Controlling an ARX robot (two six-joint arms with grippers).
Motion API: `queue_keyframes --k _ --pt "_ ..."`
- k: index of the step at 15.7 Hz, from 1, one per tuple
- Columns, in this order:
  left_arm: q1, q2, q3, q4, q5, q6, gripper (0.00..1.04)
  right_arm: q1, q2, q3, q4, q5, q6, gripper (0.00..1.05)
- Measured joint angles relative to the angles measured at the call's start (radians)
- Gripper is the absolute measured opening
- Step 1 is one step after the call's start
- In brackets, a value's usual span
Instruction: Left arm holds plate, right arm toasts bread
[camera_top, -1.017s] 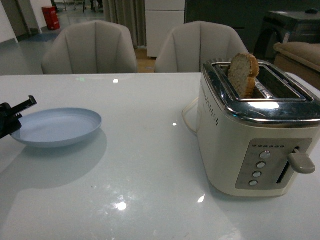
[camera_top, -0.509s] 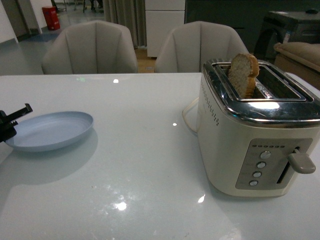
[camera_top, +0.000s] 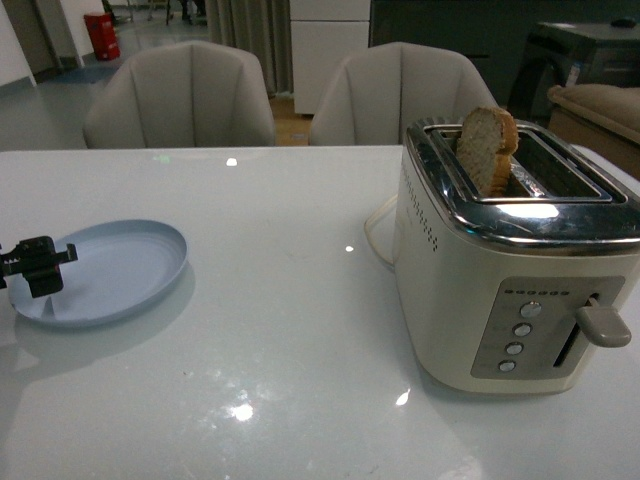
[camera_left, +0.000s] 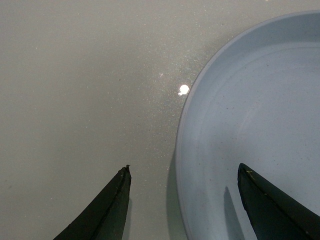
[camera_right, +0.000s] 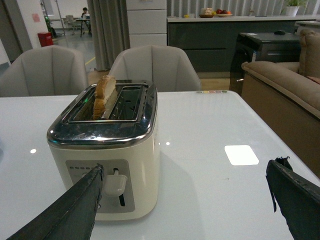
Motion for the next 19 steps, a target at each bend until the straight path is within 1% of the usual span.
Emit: queue_keyframes --k 1,2,5,6,8,9,11,14,16,19 --pt "0.0 -0.01 0.0 -0.004 0.012 -0.004 0.67 0.0 0.0 0.0 0.0 0.0 0.0 0.98" --pt "-0.003 -0.024 0.0 -0.01 0.024 -0.009 0.71 0.0 0.0 0.0 0.0 0.0 0.0 0.98" --pt "-0.016 -0.085 0.0 -0.028 0.08 -0.035 1.0 0.0 0.0 0.0 0.0 0.0 0.0 0.98" --pt "-0.024 -0.123 0.0 -0.029 0.101 -0.047 0.98 0.0 0.0 0.0 0.0 0.0 0.0 0.98" --pt "-0.033 -0.222 -0.001 -0.032 0.156 -0.079 0.98 0.0 0.0 0.0 0.0 0.0 0.0 0.98" --pt "-0.036 -0.299 -0.013 -0.002 0.194 -0.093 0.98 0.0 0.0 0.0 0.0 0.0 0.0 0.98" --pt "-0.028 -0.504 -0.071 0.042 0.236 -0.102 0.98 0.0 0.0 0.0 0.0 0.0 0.0 0.98" --pt "-0.003 -0.692 -0.163 0.003 0.319 -0.091 0.98 0.0 0.0 0.0 0.0 0.0 0.0 0.98" --pt "0.014 -0.774 -0.194 -0.018 0.351 -0.089 0.98 0.0 0.0 0.0 0.0 0.0 0.0 0.98" --pt "0.033 -0.875 -0.21 -0.041 0.357 -0.061 0.98 0.0 0.0 0.0 0.0 0.0 0.0 0.98"
